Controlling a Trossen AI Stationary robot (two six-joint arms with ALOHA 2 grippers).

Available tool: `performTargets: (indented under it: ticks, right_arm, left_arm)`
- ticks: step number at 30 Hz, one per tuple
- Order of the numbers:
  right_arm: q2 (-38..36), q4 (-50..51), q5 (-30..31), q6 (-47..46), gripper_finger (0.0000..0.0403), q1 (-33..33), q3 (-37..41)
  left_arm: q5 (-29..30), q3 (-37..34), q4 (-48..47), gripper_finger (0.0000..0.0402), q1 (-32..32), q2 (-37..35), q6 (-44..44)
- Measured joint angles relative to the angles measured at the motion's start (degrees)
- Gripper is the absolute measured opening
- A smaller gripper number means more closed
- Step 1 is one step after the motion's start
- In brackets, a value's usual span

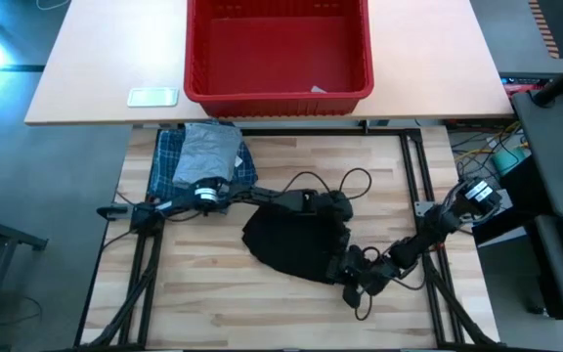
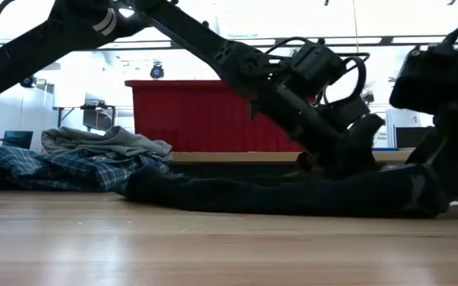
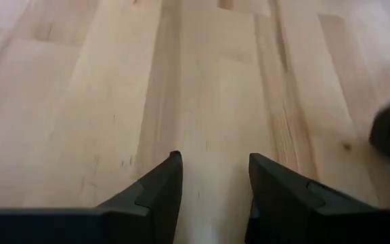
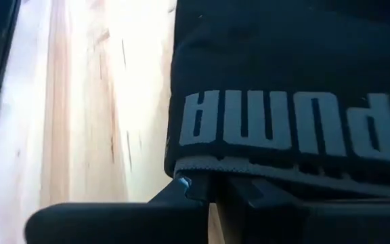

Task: Fold Laundry from Bin
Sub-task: Fold the black underwear

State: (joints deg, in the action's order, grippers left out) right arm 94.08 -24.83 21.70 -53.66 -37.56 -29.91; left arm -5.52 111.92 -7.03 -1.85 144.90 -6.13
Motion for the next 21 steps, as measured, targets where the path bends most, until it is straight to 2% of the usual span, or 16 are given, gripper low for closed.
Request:
performTargets:
  ticks: [6,15,18,21]
  right_arm:
    - [-0.4,2.1,5.8,-0.6,0.0009,-1.2,0.3]
    - [-0.2,2.0,6.8,-0.4,0.0009,-1.2,0.4]
    - [-0.2,2.0,6.8,-0.3,0.0009,-1.2,0.4]
    - [-0.2,2.0,6.8,-0.3,0.0009,-1.2,0.4]
  left_arm:
    - [-4.5,-0.3,-6.8,0.0153,-0.2,-3.7,6.2]
    - [-4.6,-2.5,-12.5,0.0152,1.1,-13.5,8.6]
    - [-4.2,-7.9,-10.3,0.0152,2.3,-15.0,8.0]
    - [-3.2,-14.3,-2.0,0.0152,4.3,-15.1,6.9]
